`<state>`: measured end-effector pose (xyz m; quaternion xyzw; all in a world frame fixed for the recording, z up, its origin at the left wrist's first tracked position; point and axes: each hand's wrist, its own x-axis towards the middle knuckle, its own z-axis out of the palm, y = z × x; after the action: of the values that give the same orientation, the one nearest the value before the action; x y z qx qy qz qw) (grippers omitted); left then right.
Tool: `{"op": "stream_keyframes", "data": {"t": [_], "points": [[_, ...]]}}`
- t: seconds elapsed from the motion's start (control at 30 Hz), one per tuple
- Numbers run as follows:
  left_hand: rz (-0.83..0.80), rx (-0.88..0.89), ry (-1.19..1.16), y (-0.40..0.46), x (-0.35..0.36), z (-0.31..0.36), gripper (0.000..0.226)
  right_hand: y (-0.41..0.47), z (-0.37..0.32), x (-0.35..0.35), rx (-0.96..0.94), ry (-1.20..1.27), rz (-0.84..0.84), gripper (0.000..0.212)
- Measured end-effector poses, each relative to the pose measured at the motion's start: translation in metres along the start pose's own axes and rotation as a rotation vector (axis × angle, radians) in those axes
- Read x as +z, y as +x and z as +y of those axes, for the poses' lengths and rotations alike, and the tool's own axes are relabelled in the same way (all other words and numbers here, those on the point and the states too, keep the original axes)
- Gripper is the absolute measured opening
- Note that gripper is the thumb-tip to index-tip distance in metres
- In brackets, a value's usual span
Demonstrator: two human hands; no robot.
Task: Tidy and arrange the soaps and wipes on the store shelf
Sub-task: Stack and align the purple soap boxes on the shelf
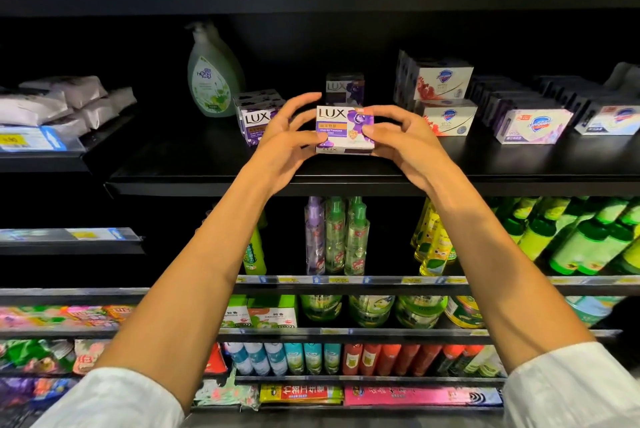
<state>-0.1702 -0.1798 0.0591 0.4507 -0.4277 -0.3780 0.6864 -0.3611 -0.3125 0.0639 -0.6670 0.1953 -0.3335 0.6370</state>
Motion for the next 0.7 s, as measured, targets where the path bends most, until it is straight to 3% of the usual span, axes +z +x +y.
{"op": "stream_keyframes", "data": {"t": [0.13,0.33,0.53,0.63,0.7], "points": [[0.054,0.001,0.003,0.0,0.002,0.002,0.053,-0.001,0.002,0.0,-0.071,-0.01,0.001,0.041],[0.156,-0.009,0.234,0.001,0.007,-0.003,0.047,0.0,0.003,-0.001,-0.103,-0.108,-0.01,0.045],[0.287,0.058,0.499,-0.014,-0.005,0.003,0.05,0.009,0.014,0.003,-0.097,-0.357,-0.025,0.039],[0.405,0.089,0.631,-0.026,-0.027,0.003,0.044,0.009,0.015,0.005,-0.141,-0.606,-0.116,0.03],[0.461,0.111,0.687,-0.033,-0.039,0.006,0.042,0.006,0.012,0.007,-0.147,-0.758,-0.202,0.037]]}}
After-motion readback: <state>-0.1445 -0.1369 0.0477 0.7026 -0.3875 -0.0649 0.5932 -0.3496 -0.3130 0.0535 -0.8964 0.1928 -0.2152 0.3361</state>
